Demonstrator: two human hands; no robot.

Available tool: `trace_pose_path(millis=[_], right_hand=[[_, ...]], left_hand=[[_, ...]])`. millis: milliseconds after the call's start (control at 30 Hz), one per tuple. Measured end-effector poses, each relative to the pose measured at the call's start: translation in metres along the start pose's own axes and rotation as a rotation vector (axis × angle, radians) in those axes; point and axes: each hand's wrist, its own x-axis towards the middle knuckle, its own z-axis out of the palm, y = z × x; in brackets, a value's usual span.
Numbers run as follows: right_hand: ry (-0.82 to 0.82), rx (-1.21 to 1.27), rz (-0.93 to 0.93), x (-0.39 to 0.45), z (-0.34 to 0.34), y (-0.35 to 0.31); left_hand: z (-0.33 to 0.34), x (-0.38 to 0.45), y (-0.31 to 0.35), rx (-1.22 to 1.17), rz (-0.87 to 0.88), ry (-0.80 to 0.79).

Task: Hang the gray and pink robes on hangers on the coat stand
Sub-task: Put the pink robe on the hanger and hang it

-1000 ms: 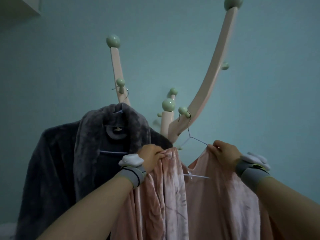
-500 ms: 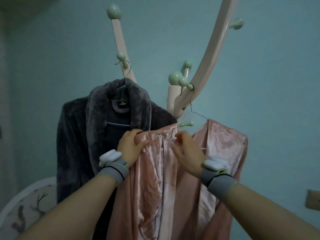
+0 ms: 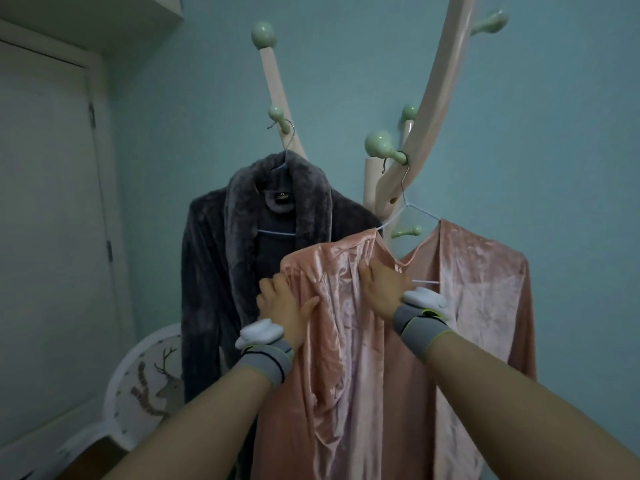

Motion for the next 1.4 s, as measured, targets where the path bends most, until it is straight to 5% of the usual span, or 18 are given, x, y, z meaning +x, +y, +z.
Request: trace_pose_path(millis=[200, 367, 500, 633, 833, 900, 1033, 1133, 1300, 1400], right_hand=[[0.005, -0.032, 0.032, -0.005, -0.003, -0.003], [0.016, -0.048, 0.038, -0.009, -0.003, -0.005], [0.035, -0.094, 0.046, -0.007, 0.004, -0.002], [0.035, -0.087, 0.042, -0.003, 0.009, -0.008], [0.05, -0.105, 0.05, -0.001, 0.014, -0.021], [0.056, -0.109, 0.06, -0.001, 0.013, -0.024], [0.055, -0.135, 0.053, -0.002, 0.008, -0.021], [0.031, -0.108, 0.039, -0.004, 0.007, -0.02], [0.062, 0.042, -0.089, -0.006, -0.006, 0.002], [0.272, 0.093, -0.085, -0.001, -0.023, 0.022]], left_hand=[[0.003, 0.011, 0.01, 0.196, 0.061, -0.028], [-0.003, 0.014, 0.01, 0.123, 0.041, -0.024], [-0.028, 0.032, 0.0, -0.149, 0.141, 0.051], [-0.072, 0.065, -0.015, -0.413, 0.019, 0.205], [-0.073, 0.078, -0.042, -0.097, -0.08, -0.255], [-0.067, 0.074, -0.036, -0.094, -0.081, -0.289], [-0.057, 0.067, -0.004, -0.185, 0.153, -0.091], [-0.044, 0.063, 0.017, 0.036, 0.475, -0.125], [-0.031, 0.069, 0.026, -0.044, 0.545, -0.042], [-0.026, 0.07, 0.024, -0.141, 0.543, 0.008]])
